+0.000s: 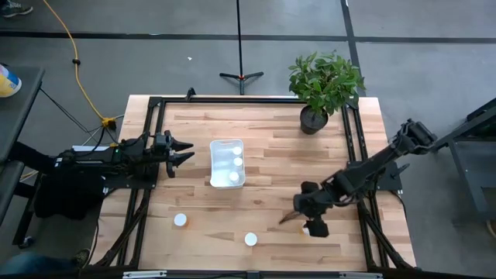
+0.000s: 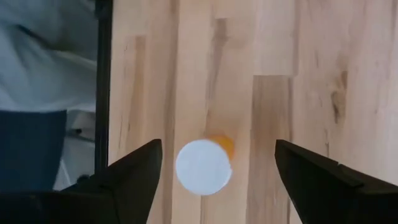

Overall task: Pick and place pill bottles into a basket
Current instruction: Put the right orange pill bottle into the white bin

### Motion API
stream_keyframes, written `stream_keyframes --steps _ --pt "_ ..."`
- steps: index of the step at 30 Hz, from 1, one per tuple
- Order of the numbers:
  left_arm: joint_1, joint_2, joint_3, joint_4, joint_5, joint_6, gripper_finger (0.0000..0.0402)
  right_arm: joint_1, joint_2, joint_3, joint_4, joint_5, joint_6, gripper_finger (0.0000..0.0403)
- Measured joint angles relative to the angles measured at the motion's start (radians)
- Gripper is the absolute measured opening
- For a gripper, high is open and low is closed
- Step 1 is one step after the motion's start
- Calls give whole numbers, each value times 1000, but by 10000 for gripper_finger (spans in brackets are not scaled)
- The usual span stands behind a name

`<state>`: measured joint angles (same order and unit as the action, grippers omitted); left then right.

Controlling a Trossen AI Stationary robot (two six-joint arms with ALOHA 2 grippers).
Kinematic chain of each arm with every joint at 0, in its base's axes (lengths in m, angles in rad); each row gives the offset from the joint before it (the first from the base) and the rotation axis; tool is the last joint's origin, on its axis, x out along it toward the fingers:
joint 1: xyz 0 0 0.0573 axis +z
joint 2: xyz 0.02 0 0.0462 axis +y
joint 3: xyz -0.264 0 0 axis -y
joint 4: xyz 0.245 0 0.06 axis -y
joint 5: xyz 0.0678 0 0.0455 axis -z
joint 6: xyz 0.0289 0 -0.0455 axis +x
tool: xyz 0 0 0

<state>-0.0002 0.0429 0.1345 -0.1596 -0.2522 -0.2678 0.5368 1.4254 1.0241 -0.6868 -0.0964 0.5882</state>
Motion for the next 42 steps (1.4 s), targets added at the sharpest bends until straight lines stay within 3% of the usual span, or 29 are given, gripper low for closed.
stream_keyframes --steps 9,25,42 --pt "0 0 0 0 -4 -2 204 119 48 0 12 115 -43 303" --pt "0 0 0 0 -6 -3 204 167 235 0 19 103 -12 303" --pt "0 0 0 -1 -5 -18 204 166 248 1 28 131 -10 289"
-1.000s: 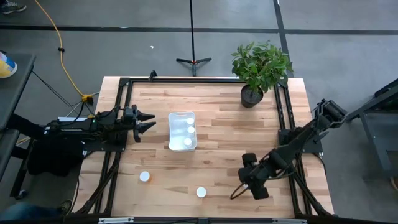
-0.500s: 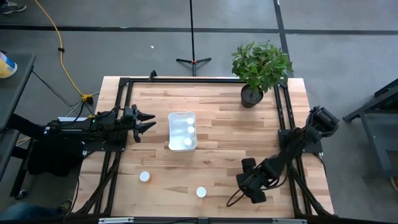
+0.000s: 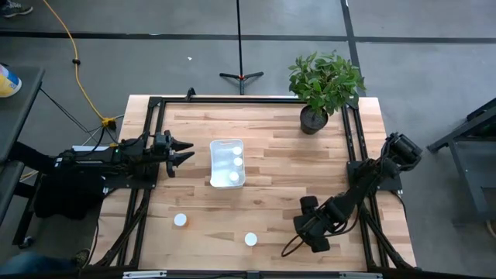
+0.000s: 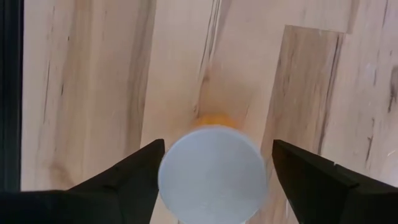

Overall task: Pick and place pill bottles into a basket
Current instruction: Put the right orange pill bottle into the white bin

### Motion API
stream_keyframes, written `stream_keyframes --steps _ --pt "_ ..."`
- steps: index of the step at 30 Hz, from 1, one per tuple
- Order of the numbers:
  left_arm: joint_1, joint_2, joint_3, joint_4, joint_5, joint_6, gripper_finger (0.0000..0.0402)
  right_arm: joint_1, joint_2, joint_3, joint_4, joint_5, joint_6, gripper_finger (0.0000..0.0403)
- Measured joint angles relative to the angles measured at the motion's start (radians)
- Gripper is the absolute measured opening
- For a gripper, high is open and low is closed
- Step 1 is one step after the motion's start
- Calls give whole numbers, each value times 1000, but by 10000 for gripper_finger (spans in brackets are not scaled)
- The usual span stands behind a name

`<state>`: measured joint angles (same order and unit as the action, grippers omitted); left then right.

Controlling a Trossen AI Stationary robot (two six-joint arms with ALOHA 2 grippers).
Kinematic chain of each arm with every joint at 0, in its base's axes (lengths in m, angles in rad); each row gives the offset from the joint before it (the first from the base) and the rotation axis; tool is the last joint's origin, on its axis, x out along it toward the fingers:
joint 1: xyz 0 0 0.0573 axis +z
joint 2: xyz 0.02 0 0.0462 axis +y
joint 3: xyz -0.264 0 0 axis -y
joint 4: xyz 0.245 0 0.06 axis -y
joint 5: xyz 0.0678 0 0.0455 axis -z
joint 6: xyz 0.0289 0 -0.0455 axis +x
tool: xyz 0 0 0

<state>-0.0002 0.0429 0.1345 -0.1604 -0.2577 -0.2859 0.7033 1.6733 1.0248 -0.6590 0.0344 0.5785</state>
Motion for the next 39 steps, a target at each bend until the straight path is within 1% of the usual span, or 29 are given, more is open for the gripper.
stream_keyframes --steps 5,11,14,18,20,24,27,32,39 --pt "0 0 0 0 0 0 204 -2 0 0 -1 8 -10 254" --pt "0 0 0 0 0 0 204 -3 0 0 -2 -11 -10 205" --pt "0 0 0 0 0 -1 204 -3 0 0 -2 -13 -10 187" --pt "0 0 0 0 1 -11 204 -16 0 1 -5 -21 -10 187" --pt "0 0 0 0 0 -11 204 -34 0 3 -13 -27 -10 194" --pt "0 0 0 0 1 -13 204 -80 0 35 -78 -15 -45 196" --pt "0 0 0 0 1 -15 204 -128 0 68 -127 -16 -131 186" --pt "0 0 0 0 1 -15 204 -238 -1 121 -148 -12 -270 186" --pt "0 0 0 0 1 -15 204 -389 -1 219 -146 44 -493 192"
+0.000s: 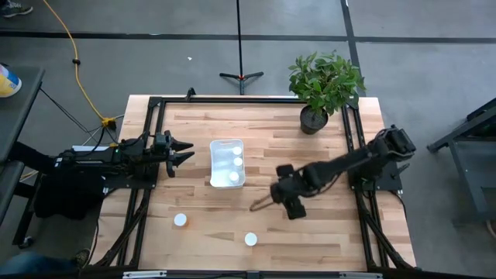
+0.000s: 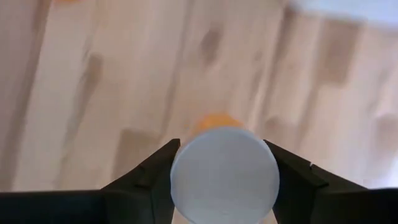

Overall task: Pick and place pill bottles into a basket
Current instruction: Put the right orange pill bottle into the white bin

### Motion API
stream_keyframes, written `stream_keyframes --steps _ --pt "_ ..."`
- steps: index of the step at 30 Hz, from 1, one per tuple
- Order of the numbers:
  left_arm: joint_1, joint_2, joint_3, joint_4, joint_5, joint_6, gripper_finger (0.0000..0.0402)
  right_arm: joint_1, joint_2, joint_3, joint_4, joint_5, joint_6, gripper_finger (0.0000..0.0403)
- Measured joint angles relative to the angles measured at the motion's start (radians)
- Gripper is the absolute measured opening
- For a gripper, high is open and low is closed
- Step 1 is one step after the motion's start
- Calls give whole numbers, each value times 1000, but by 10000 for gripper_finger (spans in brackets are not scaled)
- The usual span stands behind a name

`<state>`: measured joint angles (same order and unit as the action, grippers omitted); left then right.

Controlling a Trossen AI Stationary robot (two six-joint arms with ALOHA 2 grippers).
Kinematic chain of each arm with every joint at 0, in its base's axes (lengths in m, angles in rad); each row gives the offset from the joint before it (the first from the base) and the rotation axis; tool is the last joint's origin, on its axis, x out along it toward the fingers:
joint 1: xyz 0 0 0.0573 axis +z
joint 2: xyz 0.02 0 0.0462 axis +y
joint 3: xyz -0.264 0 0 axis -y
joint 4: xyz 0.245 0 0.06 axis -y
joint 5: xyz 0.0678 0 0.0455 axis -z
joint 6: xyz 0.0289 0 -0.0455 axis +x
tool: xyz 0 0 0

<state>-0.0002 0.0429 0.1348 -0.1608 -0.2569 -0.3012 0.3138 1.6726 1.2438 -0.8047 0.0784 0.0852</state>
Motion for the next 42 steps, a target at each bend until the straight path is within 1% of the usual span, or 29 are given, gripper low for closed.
stream_keyframes --steps 6,10,13,17,24,28,32,35,37,42 --pt "0 0 0 0 -3 0 204 -128 0 105 58 30 -214 186" --pt "0 0 0 0 -5 0 204 -202 4 164 156 26 -296 187" --pt "0 0 0 0 -6 0 204 -241 27 216 205 24 -326 188" --pt "0 0 0 0 -11 0 204 -278 81 294 242 -11 -358 187" --pt "0 0 0 0 -17 0 204 -339 219 455 241 -28 -423 188" --pt "0 0 0 0 -17 -3 204 -362 303 550 238 -72 -427 187" --pt "0 0 0 0 -17 -18 204 -378 388 628 188 -88 -428 187" --pt "0 0 0 0 -17 -19 204 -390 437 672 154 -92 -443 188" --pt "0 0 0 0 -18 -19 204 -398 468 695 129 -115 -441 189" --pt "0 0 0 -5 -18 -19 204 -403 533 707 114 -146 -426 187"
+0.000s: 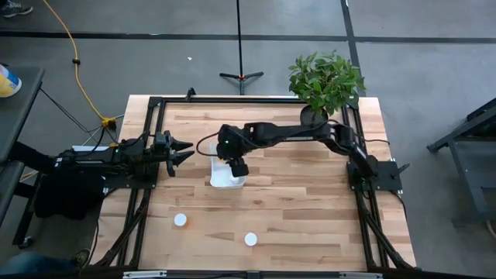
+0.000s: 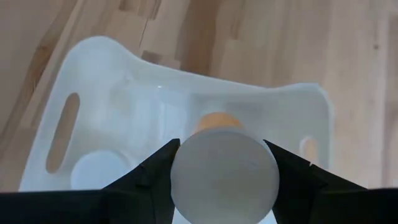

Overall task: Pick and place pill bottles into a basket
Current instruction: Put the right orange pill bottle into the white bin

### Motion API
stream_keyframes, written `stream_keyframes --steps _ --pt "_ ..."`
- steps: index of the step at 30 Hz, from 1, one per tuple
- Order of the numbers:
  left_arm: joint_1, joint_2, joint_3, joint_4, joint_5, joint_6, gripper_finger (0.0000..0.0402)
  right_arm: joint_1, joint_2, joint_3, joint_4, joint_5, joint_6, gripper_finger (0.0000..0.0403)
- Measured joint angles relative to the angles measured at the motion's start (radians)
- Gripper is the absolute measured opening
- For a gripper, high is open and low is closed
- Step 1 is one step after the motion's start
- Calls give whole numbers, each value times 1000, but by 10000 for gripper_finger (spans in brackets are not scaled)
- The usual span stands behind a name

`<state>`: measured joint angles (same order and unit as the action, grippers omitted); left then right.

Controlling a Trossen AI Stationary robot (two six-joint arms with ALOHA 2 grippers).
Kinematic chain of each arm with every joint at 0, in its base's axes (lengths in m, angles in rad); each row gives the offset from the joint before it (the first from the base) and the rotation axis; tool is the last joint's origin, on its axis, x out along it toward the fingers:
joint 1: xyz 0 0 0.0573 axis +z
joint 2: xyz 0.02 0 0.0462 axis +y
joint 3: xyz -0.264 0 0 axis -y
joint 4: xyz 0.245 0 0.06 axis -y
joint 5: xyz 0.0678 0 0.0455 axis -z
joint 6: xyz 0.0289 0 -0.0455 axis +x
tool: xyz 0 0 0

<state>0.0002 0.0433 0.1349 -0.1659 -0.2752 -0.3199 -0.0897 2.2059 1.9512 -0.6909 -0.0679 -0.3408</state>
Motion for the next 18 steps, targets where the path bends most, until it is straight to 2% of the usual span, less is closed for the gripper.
stream_keyframes --steps 7,18 --pt "0 0 0 -17 -1 0 204 1 52 0 8 -16 8 189" --pt "0 0 0 -17 -6 0 204 1 53 -2 -10 -55 10 195"
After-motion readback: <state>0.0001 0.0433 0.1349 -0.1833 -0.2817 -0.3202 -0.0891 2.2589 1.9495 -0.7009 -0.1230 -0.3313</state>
